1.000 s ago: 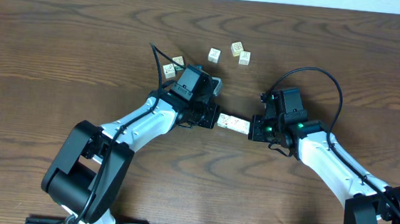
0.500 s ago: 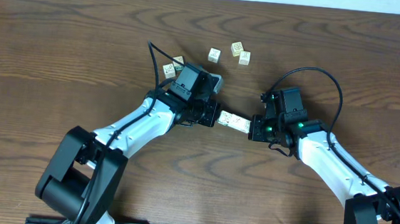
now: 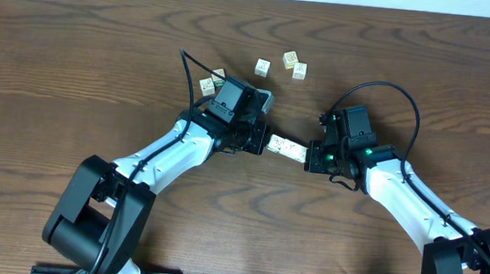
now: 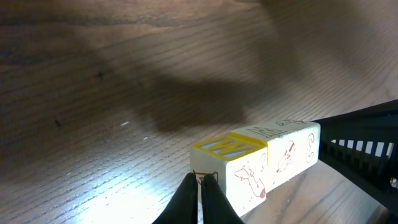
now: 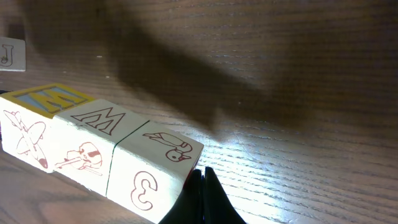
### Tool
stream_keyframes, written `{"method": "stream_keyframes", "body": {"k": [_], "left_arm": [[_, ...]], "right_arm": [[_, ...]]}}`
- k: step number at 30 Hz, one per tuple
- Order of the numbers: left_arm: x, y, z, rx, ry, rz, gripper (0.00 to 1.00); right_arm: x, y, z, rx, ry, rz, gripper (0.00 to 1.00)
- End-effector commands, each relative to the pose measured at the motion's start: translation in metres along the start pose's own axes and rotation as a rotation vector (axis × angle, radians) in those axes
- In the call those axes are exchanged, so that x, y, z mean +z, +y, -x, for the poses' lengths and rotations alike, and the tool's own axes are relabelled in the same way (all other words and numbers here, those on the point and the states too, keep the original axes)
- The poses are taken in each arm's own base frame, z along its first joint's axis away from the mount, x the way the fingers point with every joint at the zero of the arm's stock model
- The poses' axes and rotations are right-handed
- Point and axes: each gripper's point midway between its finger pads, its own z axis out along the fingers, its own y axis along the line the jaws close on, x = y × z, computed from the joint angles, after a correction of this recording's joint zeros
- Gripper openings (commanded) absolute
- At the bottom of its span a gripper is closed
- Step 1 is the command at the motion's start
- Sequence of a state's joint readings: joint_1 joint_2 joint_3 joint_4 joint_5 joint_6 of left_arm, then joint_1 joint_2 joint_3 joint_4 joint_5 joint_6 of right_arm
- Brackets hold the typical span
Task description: Lift 3 blocks
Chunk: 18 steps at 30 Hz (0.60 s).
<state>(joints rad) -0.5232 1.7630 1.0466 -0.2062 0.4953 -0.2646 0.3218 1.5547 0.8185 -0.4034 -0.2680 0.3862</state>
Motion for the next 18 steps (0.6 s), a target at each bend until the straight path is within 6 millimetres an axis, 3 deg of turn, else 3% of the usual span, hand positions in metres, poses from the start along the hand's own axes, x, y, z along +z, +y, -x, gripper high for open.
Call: {"method": "stream_keyframes", "body": {"k": [1, 18], "left_arm": [[-0.0100, -0.0612, 0.0076, 0.077, 0.009, -0.215, 0.07], [-0.0098, -0.0601, 0.0082, 0.076, 0.006, -0.209, 0.07]], "right_arm": [[-0.0168, 0.0714, 0.0070, -0.095, 0.017, 0.276, 0.01], [-0.0238, 0.0760, 0.0159, -0.068, 0.011, 0.272, 0.01]]}}
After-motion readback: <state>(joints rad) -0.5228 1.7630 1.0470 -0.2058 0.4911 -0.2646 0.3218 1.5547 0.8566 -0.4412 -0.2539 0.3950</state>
